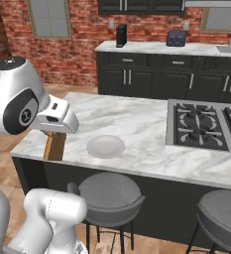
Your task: Start the toaster. Once the lever pops up, take the bread to the plate on the dining counter.
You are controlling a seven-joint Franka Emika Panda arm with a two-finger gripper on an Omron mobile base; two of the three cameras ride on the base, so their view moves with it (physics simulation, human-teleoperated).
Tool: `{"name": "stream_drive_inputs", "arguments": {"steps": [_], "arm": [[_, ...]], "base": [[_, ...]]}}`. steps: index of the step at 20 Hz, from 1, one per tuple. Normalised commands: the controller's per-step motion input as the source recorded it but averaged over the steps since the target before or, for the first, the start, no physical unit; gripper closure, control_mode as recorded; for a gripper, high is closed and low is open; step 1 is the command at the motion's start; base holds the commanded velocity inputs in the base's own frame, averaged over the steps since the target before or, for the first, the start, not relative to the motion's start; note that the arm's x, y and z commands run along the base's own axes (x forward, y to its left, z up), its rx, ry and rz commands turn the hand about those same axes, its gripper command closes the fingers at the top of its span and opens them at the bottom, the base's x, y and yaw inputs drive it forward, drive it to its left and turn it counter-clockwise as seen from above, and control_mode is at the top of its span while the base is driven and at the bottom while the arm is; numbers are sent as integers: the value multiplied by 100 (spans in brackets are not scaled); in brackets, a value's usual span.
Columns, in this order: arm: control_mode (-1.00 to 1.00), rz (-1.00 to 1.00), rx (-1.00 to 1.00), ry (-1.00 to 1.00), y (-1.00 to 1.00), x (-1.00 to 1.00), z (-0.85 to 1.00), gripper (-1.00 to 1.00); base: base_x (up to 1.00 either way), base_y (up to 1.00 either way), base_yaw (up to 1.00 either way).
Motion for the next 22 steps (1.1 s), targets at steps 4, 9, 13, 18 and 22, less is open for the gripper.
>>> {"name": "stream_drive_inputs", "arguments": {"steps": [4,9,13,18,22], "arm": [[100,0,0,0,0,0,0,100],[-100,1,0,-1,-3,11,-2,100],[-100,12,5,-12,-35,67,-22,100],[-100,21,7,-15,-43,93,-35,100],[-100,23,3,-18,-32,76,-42,100]], "base": [[18,-15,0],[21,-11,1],[0,0,0],[0,0,0],[0,0,0]]}}
